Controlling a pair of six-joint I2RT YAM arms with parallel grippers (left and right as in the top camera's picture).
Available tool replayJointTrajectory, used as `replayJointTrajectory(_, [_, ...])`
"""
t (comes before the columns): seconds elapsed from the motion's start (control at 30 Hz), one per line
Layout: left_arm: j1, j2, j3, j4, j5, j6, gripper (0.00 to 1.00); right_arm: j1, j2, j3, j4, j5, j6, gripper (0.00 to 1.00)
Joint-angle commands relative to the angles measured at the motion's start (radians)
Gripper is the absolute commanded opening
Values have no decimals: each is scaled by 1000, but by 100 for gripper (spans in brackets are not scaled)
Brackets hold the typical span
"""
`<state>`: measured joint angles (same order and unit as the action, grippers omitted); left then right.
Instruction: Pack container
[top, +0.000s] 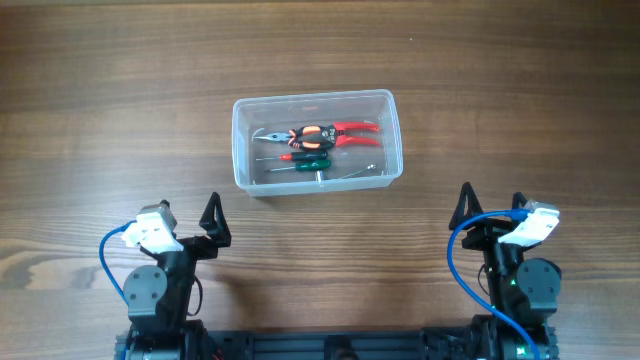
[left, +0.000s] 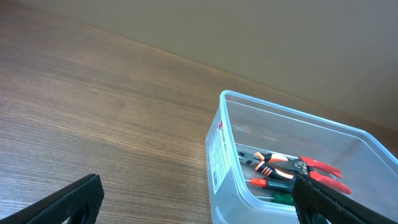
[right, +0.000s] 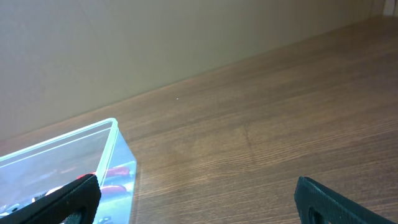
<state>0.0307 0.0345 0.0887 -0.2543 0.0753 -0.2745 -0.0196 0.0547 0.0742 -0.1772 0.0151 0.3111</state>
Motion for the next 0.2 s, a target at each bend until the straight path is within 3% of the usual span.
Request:
replayJointTrajectory(0.0, [-6,-5,-11,3,-6,21,100,2,-13,2,7,-15,10,100])
replayJointTrajectory(0.17, [-6,-5,-11,3,-6,21,100,2,-13,2,7,-15,10,100])
